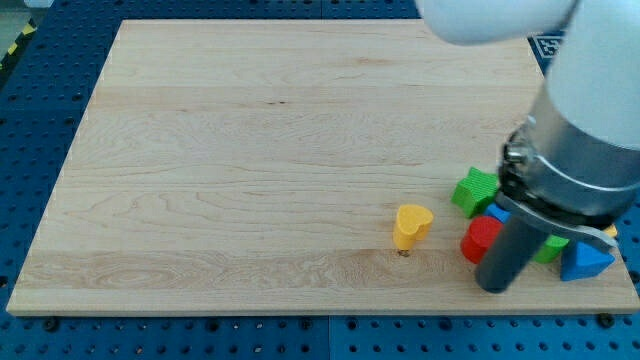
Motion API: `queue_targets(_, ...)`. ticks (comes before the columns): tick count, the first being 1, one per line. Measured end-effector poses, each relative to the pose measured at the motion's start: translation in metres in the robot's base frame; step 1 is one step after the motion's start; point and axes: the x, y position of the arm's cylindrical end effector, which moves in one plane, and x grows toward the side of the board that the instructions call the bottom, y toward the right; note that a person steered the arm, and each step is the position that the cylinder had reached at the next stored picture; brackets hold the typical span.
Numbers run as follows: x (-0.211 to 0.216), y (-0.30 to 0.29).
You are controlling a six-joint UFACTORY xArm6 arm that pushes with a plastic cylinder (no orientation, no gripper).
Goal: Move a group of blocks slightly up
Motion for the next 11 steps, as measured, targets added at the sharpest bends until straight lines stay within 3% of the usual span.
queue_targets(5,0.014,0.107)
queue_targets(6,0.001,0.122)
queue_targets(8,-0.038,0.058)
queue_targets(11,-0.047,0.031)
